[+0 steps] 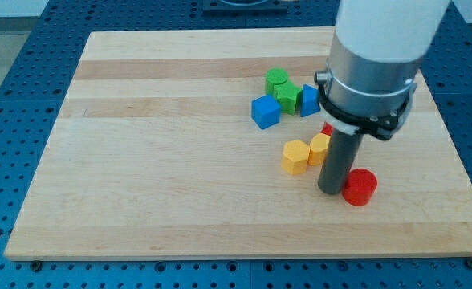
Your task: Push red circle beside red star
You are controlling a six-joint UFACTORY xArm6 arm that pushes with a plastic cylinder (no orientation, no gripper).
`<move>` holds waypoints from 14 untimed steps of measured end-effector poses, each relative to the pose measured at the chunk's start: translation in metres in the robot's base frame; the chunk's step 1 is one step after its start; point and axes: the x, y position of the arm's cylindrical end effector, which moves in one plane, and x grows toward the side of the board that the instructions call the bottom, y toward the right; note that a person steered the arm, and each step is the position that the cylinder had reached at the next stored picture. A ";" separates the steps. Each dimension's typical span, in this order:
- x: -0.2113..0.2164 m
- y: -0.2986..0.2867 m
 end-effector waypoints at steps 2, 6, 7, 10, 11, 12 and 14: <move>0.031 0.010; 0.033 0.057; 0.033 0.044; 0.034 0.019; 0.021 0.035; 0.020 0.045; 0.030 0.045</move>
